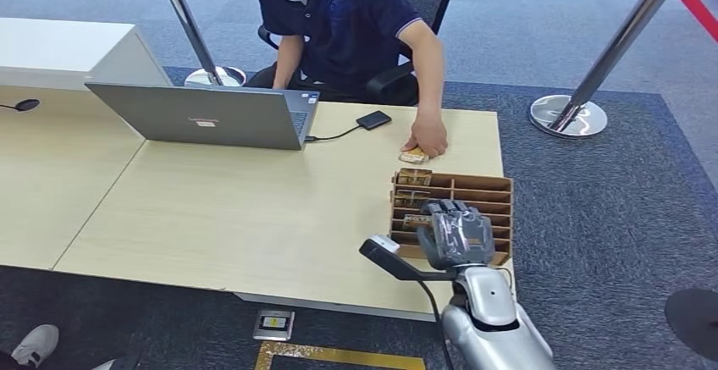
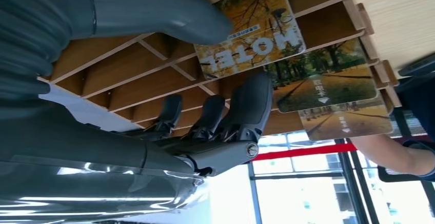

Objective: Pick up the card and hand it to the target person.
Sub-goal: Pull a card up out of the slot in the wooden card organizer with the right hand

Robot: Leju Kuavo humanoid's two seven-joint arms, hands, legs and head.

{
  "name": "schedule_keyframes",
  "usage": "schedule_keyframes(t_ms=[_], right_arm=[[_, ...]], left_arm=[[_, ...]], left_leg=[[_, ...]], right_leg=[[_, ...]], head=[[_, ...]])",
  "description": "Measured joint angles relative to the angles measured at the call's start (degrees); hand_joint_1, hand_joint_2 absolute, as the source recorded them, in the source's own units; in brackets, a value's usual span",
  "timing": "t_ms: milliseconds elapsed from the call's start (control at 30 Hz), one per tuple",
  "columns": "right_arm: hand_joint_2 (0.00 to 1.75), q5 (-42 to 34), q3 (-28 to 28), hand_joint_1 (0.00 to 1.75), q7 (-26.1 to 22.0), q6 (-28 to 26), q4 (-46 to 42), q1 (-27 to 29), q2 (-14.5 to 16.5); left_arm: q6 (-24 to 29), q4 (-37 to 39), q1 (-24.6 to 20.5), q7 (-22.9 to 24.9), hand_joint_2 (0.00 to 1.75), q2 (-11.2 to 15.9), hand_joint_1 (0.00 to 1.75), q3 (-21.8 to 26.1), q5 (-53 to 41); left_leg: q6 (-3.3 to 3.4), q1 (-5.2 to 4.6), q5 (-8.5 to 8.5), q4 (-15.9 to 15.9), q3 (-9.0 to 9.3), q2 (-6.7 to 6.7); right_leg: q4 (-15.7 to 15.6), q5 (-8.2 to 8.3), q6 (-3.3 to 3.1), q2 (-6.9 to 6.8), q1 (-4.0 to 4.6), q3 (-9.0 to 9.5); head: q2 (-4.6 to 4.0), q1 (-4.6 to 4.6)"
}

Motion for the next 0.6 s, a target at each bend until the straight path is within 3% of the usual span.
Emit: schedule_keyframes(t_ms=[600], right_arm=[[1.75, 0.2, -0.4, 0.86, 0.2, 0.4, 1.7, -0.8, 0.7]], left_arm=[[-0.3, 0.0, 0.0, 0.2, 0.00, 0.1, 0.00, -0.4, -0.4]], left_leg=[[0.00, 0.00, 0.00, 0.0, 0.01, 0.04]], right_leg=[[0.0, 0.01, -0.01, 0.04, 0.00, -0.01]], head=[[0.00, 0.00]])
